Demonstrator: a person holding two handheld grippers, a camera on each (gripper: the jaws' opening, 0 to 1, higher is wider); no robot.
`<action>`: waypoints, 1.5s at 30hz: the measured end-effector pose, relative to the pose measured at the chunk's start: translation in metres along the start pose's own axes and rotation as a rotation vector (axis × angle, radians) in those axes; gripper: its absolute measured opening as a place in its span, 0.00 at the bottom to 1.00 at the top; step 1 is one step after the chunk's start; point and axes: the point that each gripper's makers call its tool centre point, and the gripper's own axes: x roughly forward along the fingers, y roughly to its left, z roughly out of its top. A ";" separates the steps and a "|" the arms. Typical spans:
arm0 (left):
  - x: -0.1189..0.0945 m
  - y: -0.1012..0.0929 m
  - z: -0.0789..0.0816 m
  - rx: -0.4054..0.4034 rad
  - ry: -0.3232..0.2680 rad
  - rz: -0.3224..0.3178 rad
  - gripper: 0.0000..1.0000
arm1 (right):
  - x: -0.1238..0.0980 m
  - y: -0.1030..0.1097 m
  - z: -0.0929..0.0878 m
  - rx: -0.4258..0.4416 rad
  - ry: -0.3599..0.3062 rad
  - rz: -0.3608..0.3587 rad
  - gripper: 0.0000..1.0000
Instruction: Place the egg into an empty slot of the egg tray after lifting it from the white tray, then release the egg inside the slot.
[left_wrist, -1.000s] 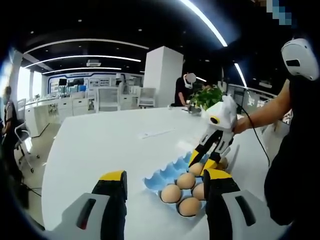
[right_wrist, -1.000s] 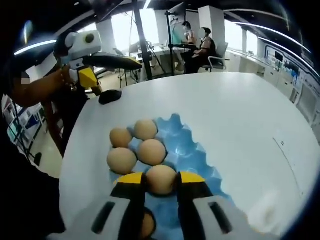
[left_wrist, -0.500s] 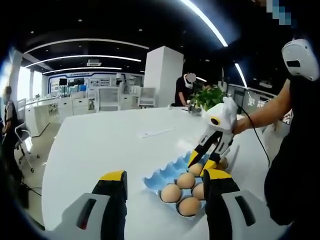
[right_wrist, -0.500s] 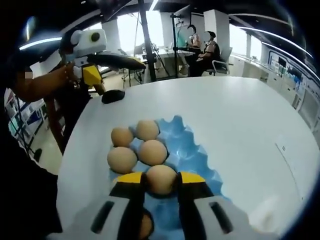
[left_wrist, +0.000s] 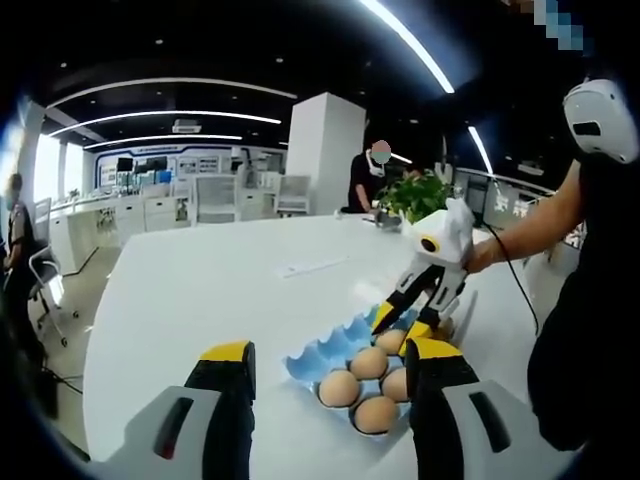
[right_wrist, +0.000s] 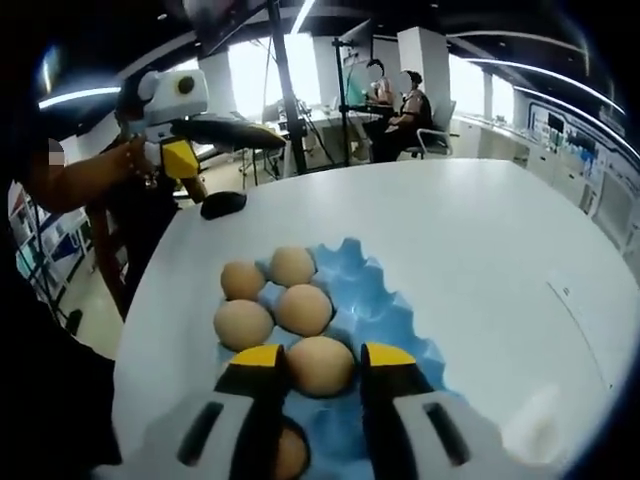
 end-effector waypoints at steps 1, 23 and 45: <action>0.000 0.000 0.000 -0.004 -0.002 0.001 0.61 | -0.002 0.001 0.001 -0.007 -0.008 0.000 0.30; 0.003 0.001 0.006 0.002 -0.017 -0.005 0.62 | -0.067 -0.027 -0.022 0.064 -0.122 -0.155 0.30; 0.004 0.000 0.008 0.012 -0.016 -0.009 0.62 | -0.134 -0.055 -0.087 0.140 -0.049 -0.317 0.29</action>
